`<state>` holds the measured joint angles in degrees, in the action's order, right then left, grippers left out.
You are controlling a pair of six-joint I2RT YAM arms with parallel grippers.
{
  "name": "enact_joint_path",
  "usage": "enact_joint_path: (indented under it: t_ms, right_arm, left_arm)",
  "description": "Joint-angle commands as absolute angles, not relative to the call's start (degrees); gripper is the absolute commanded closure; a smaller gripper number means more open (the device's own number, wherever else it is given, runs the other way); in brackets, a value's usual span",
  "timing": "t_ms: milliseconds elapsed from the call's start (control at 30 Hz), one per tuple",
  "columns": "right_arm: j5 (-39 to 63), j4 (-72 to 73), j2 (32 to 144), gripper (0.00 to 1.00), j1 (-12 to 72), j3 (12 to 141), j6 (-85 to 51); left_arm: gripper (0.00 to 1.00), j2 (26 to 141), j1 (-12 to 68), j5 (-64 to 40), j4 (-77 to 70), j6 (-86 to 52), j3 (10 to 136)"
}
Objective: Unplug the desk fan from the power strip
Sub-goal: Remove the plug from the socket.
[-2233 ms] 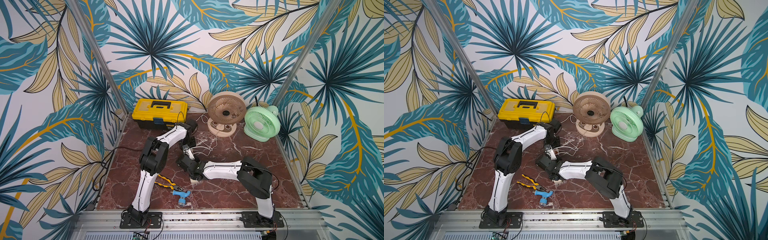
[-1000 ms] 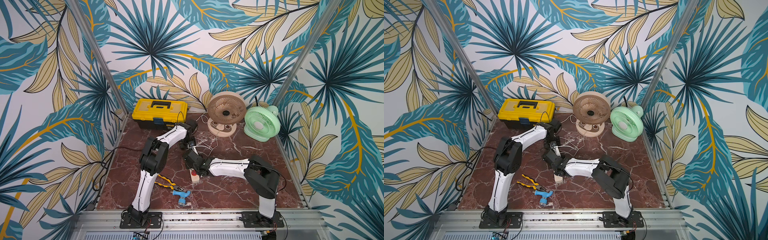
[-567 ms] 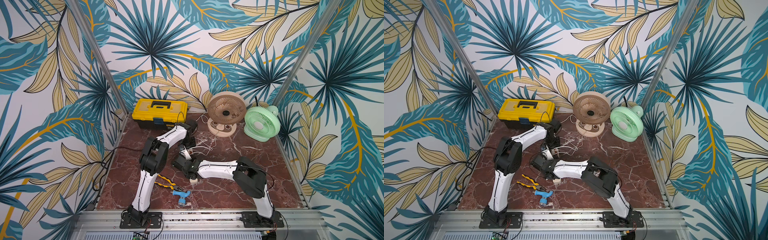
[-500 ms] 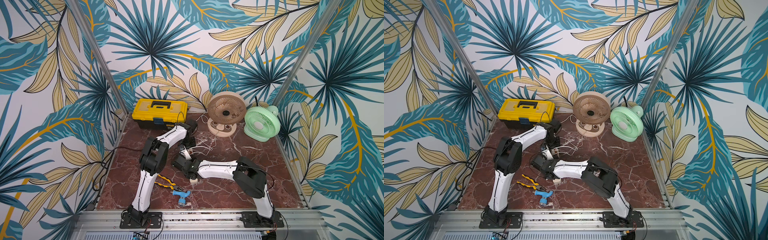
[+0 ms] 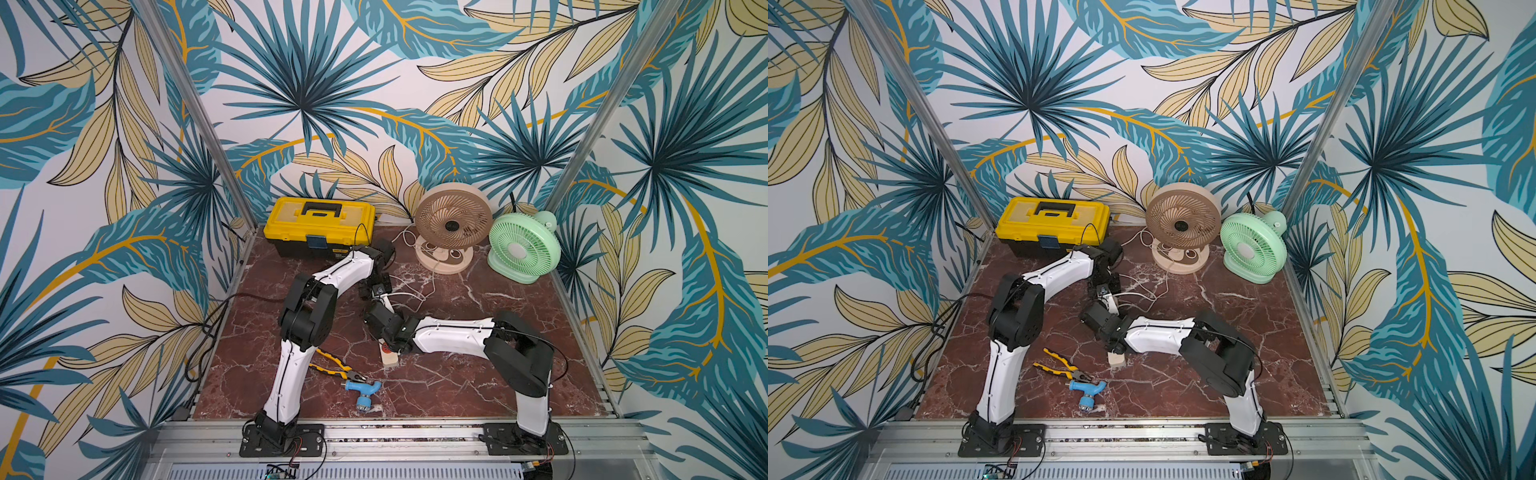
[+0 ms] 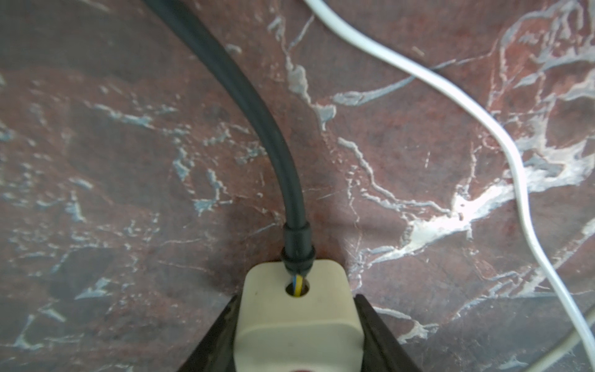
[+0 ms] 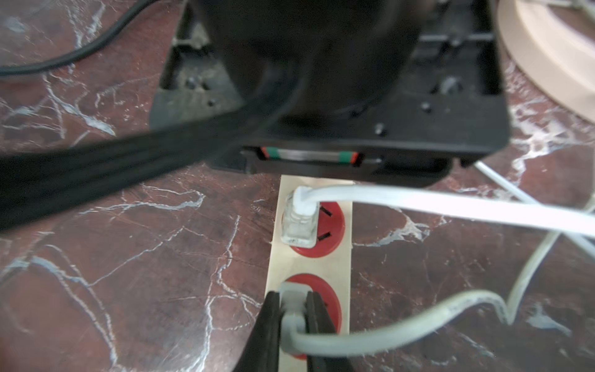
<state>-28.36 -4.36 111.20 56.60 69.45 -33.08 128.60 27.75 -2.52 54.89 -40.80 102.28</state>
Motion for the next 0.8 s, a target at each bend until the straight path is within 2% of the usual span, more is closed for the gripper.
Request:
enact_joint_path:
  t_ms: [0, 367, 767]
  right_arm:
    - [-23.5, -7.2, 106.8, 1.00, 55.0, 66.1, -37.5]
    - [-20.9, -7.9, 107.5, 1.00, 54.4, 66.8, -36.8]
    - [-33.7, -10.5, 111.4, 1.00, 61.3, 72.1, -23.2]
  left_arm:
    - [1.00, 136.4, 27.1, -1.5, 58.0, -38.3, 97.4]
    - [1.00, 136.4, 26.9, -1.8, 58.0, -38.1, 97.4]
    - [1.00, 136.4, 26.2, -3.1, 56.9, -37.1, 97.4]
